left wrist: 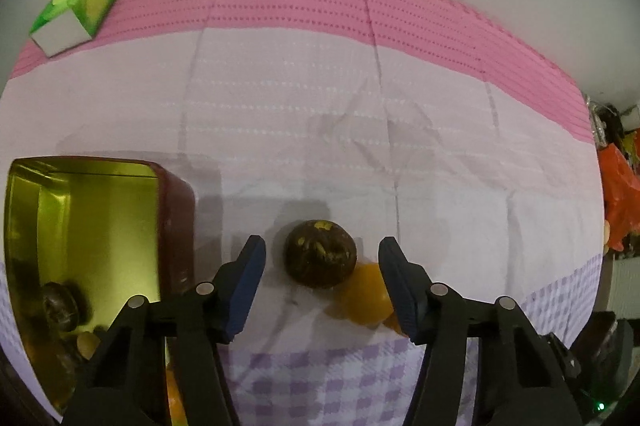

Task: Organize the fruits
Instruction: 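Grasp another dark persimmon with left tool while right tool holds the lime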

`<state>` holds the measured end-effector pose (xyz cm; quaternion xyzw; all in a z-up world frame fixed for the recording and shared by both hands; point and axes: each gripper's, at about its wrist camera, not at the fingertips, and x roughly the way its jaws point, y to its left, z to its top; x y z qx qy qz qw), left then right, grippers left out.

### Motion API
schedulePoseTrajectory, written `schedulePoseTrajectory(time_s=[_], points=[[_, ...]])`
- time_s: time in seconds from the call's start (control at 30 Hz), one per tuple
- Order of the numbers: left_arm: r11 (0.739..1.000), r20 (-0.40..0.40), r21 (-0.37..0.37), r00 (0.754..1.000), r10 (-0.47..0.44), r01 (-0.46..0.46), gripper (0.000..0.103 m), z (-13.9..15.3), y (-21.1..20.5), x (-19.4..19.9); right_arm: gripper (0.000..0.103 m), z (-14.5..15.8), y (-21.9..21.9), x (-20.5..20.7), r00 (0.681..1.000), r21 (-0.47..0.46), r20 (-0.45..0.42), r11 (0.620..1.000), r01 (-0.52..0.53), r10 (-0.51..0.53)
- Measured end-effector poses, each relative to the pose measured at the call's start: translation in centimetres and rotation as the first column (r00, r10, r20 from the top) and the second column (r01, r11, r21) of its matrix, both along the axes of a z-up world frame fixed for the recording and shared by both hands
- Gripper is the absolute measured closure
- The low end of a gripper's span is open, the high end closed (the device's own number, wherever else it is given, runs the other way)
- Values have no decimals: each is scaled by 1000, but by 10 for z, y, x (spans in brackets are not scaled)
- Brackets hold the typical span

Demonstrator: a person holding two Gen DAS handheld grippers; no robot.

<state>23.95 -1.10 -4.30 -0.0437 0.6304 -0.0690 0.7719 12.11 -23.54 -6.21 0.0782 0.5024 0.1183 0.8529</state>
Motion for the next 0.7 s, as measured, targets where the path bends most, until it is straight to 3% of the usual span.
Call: schedulePoseTrajectory(time_s=[0.23, 0.5, 0.7], points=[[1000, -12, 19, 1000, -3, 4, 59, -14, -5, 4, 74, -2, 0, 3, 1000, 7, -8, 1000, 0, 1], [1000, 16, 6, 1000, 4, -4, 59, -10, 1, 0, 74, -4, -1, 4, 1000, 10, -19, 1000, -1, 1], [1000, 99, 11, 995, -13, 12, 59, 20, 5, -17, 74, -4, 1, 3, 1000, -3, -11, 1000, 2, -2]])
